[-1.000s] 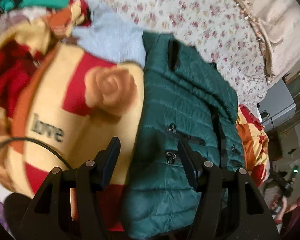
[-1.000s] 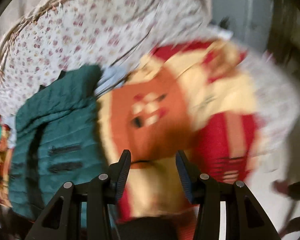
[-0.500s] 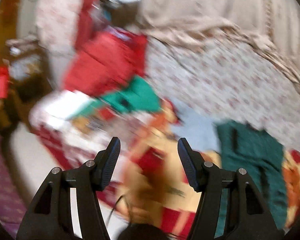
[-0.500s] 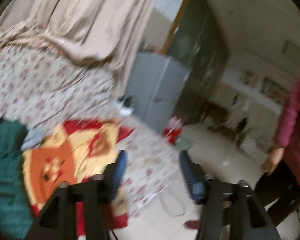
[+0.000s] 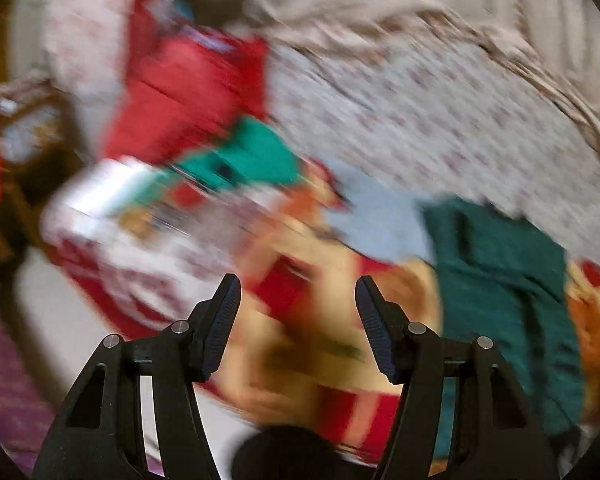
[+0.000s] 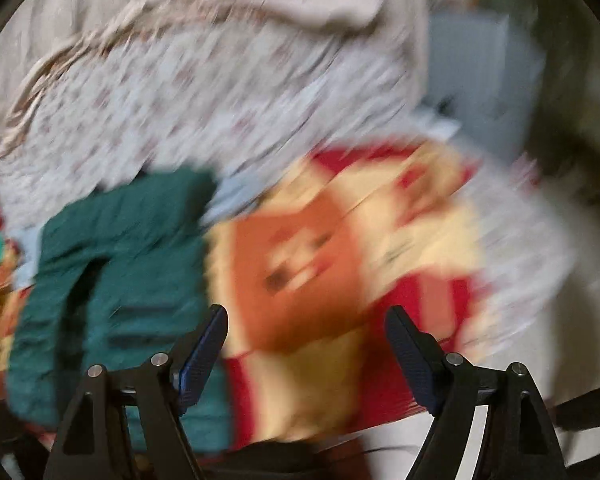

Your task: Fold large clothes

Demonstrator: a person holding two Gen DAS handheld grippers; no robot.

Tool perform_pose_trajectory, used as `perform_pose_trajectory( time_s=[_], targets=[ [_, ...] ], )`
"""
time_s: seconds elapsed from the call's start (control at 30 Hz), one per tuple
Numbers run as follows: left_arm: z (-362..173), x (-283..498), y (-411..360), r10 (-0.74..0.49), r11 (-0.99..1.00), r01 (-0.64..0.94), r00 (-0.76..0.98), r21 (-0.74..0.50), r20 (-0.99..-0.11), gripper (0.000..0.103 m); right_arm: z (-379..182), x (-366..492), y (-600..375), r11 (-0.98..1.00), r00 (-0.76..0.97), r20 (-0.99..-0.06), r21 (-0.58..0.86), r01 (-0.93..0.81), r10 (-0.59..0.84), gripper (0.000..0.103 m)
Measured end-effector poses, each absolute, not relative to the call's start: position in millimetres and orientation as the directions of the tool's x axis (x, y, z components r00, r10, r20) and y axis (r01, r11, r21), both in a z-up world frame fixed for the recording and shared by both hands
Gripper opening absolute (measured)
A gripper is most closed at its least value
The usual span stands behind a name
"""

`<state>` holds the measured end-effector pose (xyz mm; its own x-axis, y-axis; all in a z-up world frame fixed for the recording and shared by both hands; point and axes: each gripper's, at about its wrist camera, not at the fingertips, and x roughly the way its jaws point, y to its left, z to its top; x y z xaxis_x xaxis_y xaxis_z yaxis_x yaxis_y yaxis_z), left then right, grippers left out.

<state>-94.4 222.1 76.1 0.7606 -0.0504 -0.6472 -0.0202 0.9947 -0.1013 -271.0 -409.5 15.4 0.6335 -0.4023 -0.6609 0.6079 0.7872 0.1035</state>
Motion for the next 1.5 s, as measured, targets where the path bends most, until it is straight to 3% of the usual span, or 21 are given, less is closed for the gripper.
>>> perform_pose_trajectory(
  time_s=[0.13, 0.23, 0.37, 0.63, 0.7, 0.87, 0.93, 1.07, 1.23, 1.4, 1.5],
  targets=[
    [26, -78, 154, -0.231, 0.972, 0.121, 0.645, -0.202, -0.729, 0.060, -39, -231, -410, 0.794, 0.631, -0.749, 0.253, 0.553, -0.201, 0.068],
    [0, -73, 105, -0.304, 0.951, 0.227, 0.569, -0.210, -0.764, 0.060, -48, -218, -374, 0.865, 0.639, -0.757, 0.220, 0.450, -0.140, 0.068],
    [-26, -74, 49, -0.309, 0.933, 0.325, 0.511, -0.153, -0.802, 0.060, -65, -197, -343, 0.906, 0.616, -0.785, 0.217, 0.363, -0.059, 0.068],
    [-73, -112, -2, -0.318, 0.871, 0.474, 0.341, -0.131, -0.885, 0.060, -116, -196, -328, 0.829, 0.450, -0.842, 0.461, 0.316, 0.297, 0.069],
    [-83, -126, -2, -0.329, 0.854, 0.497, 0.290, -0.152, -0.899, 0.060, -121, -217, -322, 0.795, 0.405, -0.823, 0.529, 0.296, 0.397, 0.069],
    [-94, -157, 24, -0.386, 0.821, 0.501, 0.138, -0.272, -0.912, 0.060, -113, -287, -309, 0.748, 0.400, -0.774, 0.609, 0.262, 0.490, 0.068],
    [-92, -169, 37, -0.388, 0.823, 0.495, 0.128, -0.280, -0.913, 0.060, -107, -309, -304, 0.758, 0.416, -0.776, 0.600, 0.257, 0.473, 0.068],
    [-67, -184, 71, -0.398, 0.839, 0.474, 0.201, -0.267, -0.895, 0.060, -84, -342, -304, 0.837, 0.464, -0.832, 0.466, 0.286, 0.305, 0.068],
    [-23, -174, 88, -0.431, 0.858, 0.446, 0.356, -0.254, -0.829, 0.060, -50, -317, -338, 0.834, 0.613, -0.777, 0.427, 0.348, 0.143, 0.069],
    [-16, -127, 86, -0.453, 0.867, 0.412, 0.418, -0.281, -0.787, 0.060, -66, -260, -382, 0.785, 0.648, -0.759, 0.440, 0.436, 0.065, 0.072],
    [-30, -92, 82, -0.464, 0.867, 0.386, 0.396, -0.315, -0.792, 0.060, -88, -236, -403, 0.744, 0.636, -0.766, 0.475, 0.471, 0.086, 0.072]
  ],
)
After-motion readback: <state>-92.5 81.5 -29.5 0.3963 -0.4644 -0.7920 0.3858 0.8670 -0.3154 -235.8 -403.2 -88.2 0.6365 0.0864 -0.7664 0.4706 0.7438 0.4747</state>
